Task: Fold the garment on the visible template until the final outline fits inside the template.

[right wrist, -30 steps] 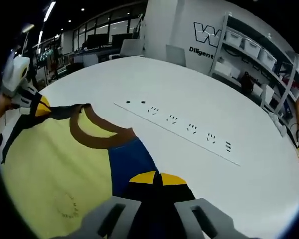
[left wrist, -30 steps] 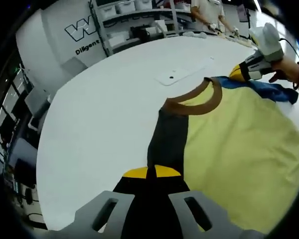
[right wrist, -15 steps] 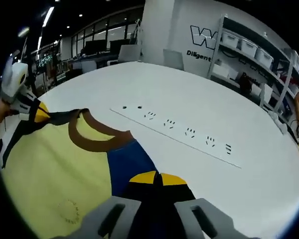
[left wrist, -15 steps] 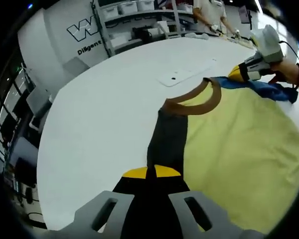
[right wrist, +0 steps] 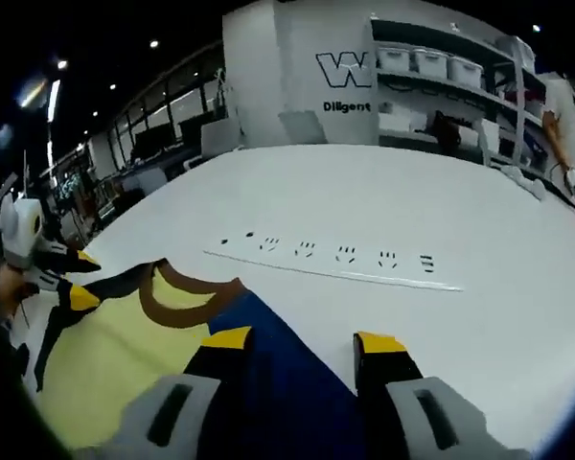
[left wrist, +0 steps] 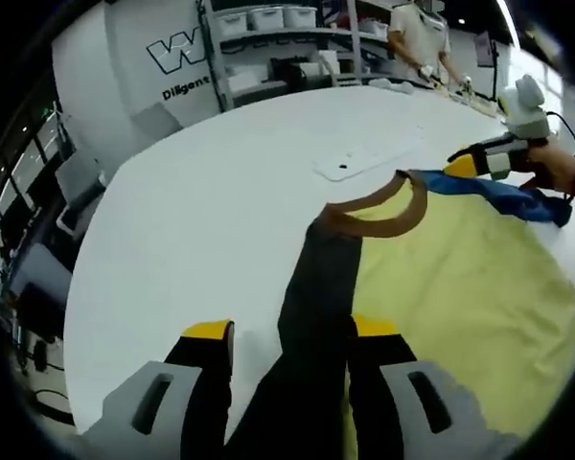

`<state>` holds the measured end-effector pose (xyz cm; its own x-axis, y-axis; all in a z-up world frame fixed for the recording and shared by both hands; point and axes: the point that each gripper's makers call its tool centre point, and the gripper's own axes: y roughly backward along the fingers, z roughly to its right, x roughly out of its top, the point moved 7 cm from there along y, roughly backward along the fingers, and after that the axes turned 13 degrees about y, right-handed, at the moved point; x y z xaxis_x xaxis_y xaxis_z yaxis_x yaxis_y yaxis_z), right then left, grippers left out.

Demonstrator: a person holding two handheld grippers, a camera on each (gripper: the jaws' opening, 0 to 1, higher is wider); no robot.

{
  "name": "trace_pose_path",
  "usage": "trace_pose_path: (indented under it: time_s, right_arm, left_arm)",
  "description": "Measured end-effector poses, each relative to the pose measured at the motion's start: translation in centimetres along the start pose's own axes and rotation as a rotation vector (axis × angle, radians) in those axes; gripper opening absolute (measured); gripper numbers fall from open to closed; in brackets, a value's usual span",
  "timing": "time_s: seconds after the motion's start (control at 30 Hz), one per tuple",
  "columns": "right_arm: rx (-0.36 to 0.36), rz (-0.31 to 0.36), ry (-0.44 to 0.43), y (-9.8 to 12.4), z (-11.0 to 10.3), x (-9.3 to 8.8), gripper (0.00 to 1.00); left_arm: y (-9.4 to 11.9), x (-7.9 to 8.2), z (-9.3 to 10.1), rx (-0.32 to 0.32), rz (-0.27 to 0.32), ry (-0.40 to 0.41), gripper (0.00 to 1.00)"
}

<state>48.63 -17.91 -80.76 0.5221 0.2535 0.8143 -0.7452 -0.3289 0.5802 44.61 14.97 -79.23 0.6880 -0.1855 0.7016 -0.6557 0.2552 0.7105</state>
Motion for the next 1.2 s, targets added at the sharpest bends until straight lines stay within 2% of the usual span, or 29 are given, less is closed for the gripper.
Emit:
trace_pose_path:
  time_s: [0.13, 0.2, 0.23, 0.27, 0.37, 0.43, 0.53, 0.63, 0.7, 0.8, 0.87, 0.93, 1.1, 1.2]
  right_arm:
    - [0.003, 0.005, 0.012, 1.3, -0.7, 0.5, 0.55]
    - [0.011, 0.005, 0.012, 1.6, -1.0, 0.7, 0.61]
    - [0.016, 0.003, 0.014, 1.9, -1.2, 0.7, 0.64]
    - [0.025, 0.001, 0.011, 2.2, -1.5, 0.9, 0.69]
    - [0.043, -0.006, 0.008, 2.9, -2.2, 1.0, 0.79]
    - [0.056, -0.014, 0.011, 3.5, -2.6, 1.0, 0.81]
    - [0.079, -0.024, 0.010, 4.3, -3.4, 0.8, 0.89]
    - [0.102, -0.034, 0.008, 5.2, -4.2, 0.5, 0.95]
    - [0.109, -0.040, 0.011, 5.5, -4.6, 0.4, 0.97]
    - [0.124, -0.047, 0.025, 6.3, -5.3, 0.1, 0.99]
    - [0.131, -0.058, 0.039, 7.0, -5.8, -0.3, 0.99]
    - [0.133, -0.060, 0.045, 7.5, -5.9, -0.6, 0.99]
    - [0.132, -0.059, 0.060, 8.5, -5.9, -1.2, 0.99]
    - [0.127, -0.060, 0.066, 9.3, -5.7, -1.5, 0.99]
  left_arm:
    - [0.9, 0.7, 0.2, -0.017, 0.032, 0.009, 0.53]
    - [1.3, 1.0, 0.4, -0.021, 0.048, 0.019, 0.60]
    - [1.5, 1.3, 0.6, -0.044, 0.082, 0.037, 0.65]
    - [1.8, 1.4, 0.8, -0.063, 0.089, 0.057, 0.69]
    - [2.4, 1.5, 0.9, -0.062, 0.082, 0.052, 0.73]
    - [3.0, 1.6, 1.0, -0.070, 0.091, 0.058, 0.74]
    - [3.7, 1.8, 1.1, -0.080, 0.098, 0.065, 0.81]
    - [4.7, 1.4, 2.1, -0.100, 0.107, 0.061, 0.87]
    - [5.2, 1.2, 2.5, -0.102, 0.107, 0.061, 0.89]
    - [6.1, 1.0, 3.3, -0.135, 0.136, 0.106, 0.94]
    - [7.2, 0.4, 3.9, -0.148, 0.126, 0.117, 0.95]
    - [7.7, 0.1, 4.2, -0.155, 0.123, 0.117, 0.99]
    - [9.0, -0.4, 5.1, -0.177, 0.122, 0.112, 0.99]
    - [10.2, -0.7, 5.3, -0.163, 0.133, 0.085, 0.99]
